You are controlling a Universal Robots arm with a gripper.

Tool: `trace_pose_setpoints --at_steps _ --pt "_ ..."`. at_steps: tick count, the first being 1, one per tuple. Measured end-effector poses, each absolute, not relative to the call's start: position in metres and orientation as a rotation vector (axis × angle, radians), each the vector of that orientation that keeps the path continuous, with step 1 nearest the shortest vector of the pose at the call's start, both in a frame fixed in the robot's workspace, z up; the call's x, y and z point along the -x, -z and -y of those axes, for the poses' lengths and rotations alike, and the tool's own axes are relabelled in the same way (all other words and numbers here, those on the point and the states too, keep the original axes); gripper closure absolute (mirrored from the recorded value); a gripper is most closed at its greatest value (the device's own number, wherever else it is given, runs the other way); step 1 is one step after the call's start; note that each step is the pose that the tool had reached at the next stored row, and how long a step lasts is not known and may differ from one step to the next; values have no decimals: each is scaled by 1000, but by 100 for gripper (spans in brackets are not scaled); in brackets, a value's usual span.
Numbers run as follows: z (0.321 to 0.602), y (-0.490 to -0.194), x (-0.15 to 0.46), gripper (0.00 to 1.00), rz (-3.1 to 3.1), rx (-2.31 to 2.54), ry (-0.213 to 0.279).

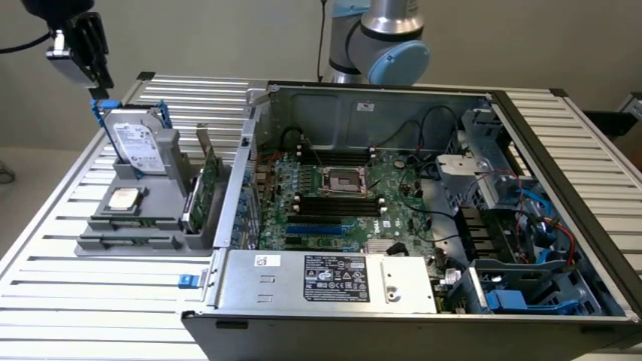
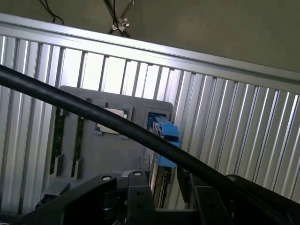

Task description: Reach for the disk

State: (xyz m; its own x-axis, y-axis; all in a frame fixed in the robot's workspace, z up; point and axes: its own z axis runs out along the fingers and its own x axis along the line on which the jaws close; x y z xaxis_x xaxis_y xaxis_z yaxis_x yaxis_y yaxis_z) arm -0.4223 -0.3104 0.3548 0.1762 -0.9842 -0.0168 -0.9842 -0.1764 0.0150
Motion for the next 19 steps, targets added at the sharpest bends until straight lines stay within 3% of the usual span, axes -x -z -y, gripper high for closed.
trace_pose_setpoints --at_steps 2,4,5,19 --pt "310 -354 423 53 2008 -2417 32" --pt "310 -351 423 53 1994 -2432 27" --pt "310 -350 423 46 1985 -2440 25" --pt "310 -328 423 46 1962 -2468 15"
